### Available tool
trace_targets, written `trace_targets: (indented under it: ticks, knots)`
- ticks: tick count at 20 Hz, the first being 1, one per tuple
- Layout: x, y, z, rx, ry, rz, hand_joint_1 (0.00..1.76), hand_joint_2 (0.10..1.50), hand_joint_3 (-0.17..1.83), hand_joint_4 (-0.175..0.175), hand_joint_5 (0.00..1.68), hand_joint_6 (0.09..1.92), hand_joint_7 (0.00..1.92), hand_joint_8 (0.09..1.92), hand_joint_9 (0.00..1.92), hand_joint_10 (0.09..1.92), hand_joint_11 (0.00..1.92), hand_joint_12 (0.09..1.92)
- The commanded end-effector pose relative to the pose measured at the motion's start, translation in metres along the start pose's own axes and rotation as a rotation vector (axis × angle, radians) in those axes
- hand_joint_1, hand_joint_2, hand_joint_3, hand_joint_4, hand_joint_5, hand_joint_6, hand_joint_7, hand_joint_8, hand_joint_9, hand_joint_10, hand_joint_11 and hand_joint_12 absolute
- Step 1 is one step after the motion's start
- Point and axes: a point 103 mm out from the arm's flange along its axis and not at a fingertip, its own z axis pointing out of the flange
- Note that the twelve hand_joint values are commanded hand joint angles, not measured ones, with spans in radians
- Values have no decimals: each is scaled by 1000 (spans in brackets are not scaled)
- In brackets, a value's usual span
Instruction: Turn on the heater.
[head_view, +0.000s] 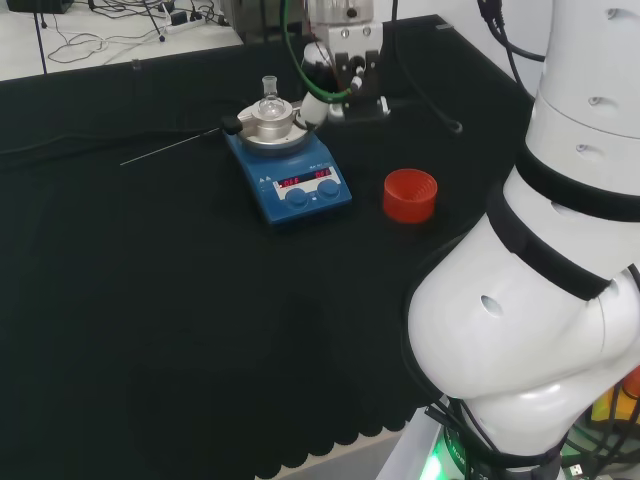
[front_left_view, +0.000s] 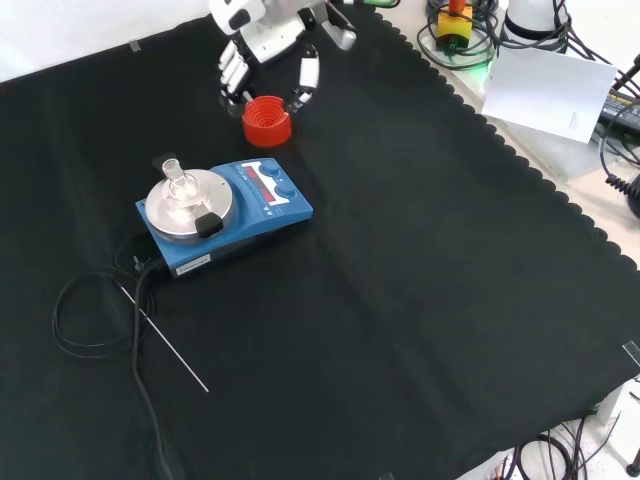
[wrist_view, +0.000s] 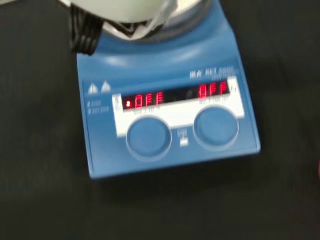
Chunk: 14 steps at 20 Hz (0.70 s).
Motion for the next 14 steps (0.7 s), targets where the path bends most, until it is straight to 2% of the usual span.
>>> trace_targets:
  ticks: [1, 3, 5, 8, 12, 14]
  knots:
    - [9, -10, 28, 48, -17, -24, 1040, 656, 750, -73, 474, 615, 894, 843, 1094, 656, 707, 1224]
    - [11, -12, 37, 64, -24, -28, 1080, 670, 744, -98, 473, 630, 1054, 940, 1242, 720, 1000, 1059]
    - [12, -12, 44, 79, -26, -30, 1107, 681, 735, -115, 482, 649, 1175, 1034, 1351, 802, 1182, 955]
    - [12, -10, 53, 101, -32, -35, 1136, 693, 725, -134, 489, 666, 1304, 1160, 1456, 978, 1379, 937]
    - [11, -8, 64, 123, -50, -38, 1175, 712, 726, -141, 486, 685, 1415, 1332, 1535, 1237, 1440, 1046]
    - [11, -7, 70, 138, -60, -39, 1192, 719, 728, -141, 483, 696, 1434, 1376, 1551, 1297, 1428, 1092]
